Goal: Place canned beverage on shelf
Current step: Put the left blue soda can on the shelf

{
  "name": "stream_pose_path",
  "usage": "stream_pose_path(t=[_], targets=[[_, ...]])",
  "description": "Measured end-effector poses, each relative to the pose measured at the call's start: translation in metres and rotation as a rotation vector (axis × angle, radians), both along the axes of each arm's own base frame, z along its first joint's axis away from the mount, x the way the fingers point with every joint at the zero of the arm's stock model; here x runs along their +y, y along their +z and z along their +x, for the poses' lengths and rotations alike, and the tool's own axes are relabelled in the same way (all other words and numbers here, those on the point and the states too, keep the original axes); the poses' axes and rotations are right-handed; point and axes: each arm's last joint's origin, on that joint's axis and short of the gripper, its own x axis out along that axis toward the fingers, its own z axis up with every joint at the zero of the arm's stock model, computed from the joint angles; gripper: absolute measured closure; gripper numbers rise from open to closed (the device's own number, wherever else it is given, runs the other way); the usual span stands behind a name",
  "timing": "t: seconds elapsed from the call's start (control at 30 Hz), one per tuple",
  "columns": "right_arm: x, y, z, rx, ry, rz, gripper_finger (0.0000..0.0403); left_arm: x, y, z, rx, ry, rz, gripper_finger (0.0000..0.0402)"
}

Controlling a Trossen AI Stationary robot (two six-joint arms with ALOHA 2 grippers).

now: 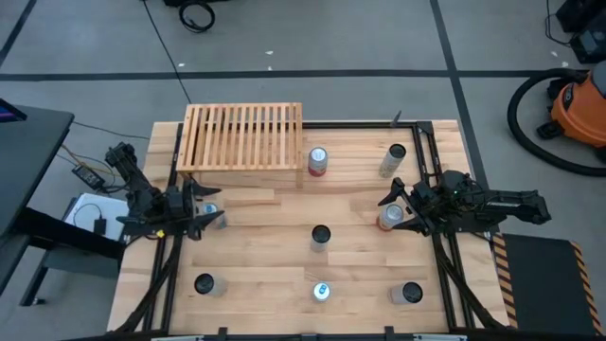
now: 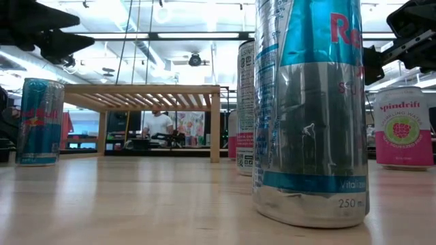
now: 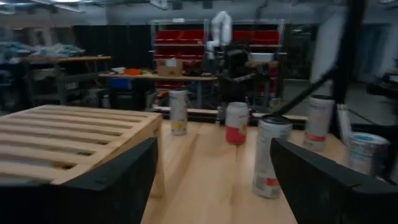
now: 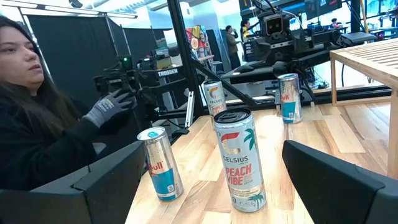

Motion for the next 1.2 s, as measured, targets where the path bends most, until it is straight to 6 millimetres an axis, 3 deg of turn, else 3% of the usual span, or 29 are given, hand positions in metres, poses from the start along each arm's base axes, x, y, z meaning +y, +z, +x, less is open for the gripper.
stream_pose_path(t=[0.2,0.53,0.7,0.87,1.2], targets=[[0.0,0.0,0.0,0.001,0.0,0.0,0.0013,0.0,0.006,-0.003,0.006,-0.024,-0.067,0.0085],[0.0,0.0,0.0,0.001,0.001,0.0,0.0013,0.007,0.043,-0.017,0.052,-0.253,-0.14,0.0086],[0.0,0.0,0.0,0.001,0.0,0.0,0.0013,0.007,0.067,-0.018,0.057,-0.329,-0.047,0.0086],[0.0,0.0,0.0,0.001,0.0,0.0,0.0013,0.004,0.096,-0.023,0.045,-0.602,0.005,0.0086],[0.0,0.0,0.0,0.001,0.001,0.0,0.0013,0.015,0.129,-0.029,0.34,-0.513,0.063,0.0086]])
